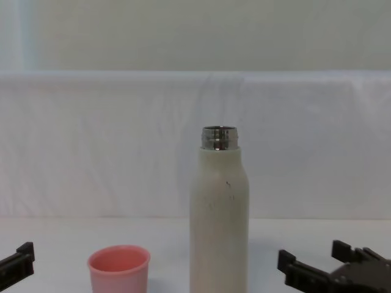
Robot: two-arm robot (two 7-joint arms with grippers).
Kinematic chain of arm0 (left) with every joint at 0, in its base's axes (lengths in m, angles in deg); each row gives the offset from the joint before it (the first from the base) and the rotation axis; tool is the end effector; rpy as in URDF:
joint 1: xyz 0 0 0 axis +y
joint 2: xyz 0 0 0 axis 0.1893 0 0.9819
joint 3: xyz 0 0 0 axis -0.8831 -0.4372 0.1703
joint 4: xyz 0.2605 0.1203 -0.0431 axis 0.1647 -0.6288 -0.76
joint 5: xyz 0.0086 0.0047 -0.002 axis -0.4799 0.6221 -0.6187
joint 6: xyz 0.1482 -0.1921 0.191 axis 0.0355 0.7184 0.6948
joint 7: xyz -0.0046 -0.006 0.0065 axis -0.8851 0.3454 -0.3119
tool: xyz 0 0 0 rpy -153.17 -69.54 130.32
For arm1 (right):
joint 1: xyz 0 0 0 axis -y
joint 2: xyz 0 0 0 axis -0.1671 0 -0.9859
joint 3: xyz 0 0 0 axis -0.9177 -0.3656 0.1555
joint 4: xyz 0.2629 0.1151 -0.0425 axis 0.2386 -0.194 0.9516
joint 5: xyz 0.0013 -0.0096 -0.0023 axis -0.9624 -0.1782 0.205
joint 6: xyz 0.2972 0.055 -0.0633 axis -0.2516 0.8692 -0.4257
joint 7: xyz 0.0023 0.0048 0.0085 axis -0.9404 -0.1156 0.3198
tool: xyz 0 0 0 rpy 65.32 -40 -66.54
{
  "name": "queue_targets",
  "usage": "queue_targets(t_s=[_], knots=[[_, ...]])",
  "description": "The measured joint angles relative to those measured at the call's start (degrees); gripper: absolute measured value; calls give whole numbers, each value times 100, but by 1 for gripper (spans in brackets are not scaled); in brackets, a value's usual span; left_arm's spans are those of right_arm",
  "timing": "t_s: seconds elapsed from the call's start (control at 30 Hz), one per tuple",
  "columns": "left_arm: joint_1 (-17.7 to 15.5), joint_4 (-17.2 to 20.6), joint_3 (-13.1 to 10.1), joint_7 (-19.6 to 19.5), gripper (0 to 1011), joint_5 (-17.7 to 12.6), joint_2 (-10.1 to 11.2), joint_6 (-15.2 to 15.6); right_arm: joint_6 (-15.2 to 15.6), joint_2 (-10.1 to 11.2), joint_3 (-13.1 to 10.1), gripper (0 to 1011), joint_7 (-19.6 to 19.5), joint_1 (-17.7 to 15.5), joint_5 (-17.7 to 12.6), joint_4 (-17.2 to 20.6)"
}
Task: Grasp the thermos with one hand and pour water into the cup lid.
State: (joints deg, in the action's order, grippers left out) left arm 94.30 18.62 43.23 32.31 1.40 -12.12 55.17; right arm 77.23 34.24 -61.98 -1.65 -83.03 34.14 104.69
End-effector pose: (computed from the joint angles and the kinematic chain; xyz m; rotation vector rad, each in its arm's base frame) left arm 0.2529 0.0375 -0.2853 -0.0381 0.0140 1.4460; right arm 0.3022 0.0259 -0.3082 0.0937 0.0359 -1.0402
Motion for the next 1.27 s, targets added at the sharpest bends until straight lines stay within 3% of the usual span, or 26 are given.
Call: queue_targets(t_s=[0.23, 1.27], knots=[[0, 0, 0, 0, 1001, 0, 0, 0, -150, -64, -98, 1001, -10, -22, -20, -213], [0, 0, 0, 0, 1001, 0, 0, 0, -116, -46, -71, 1001, -7, -21, -16, -156]])
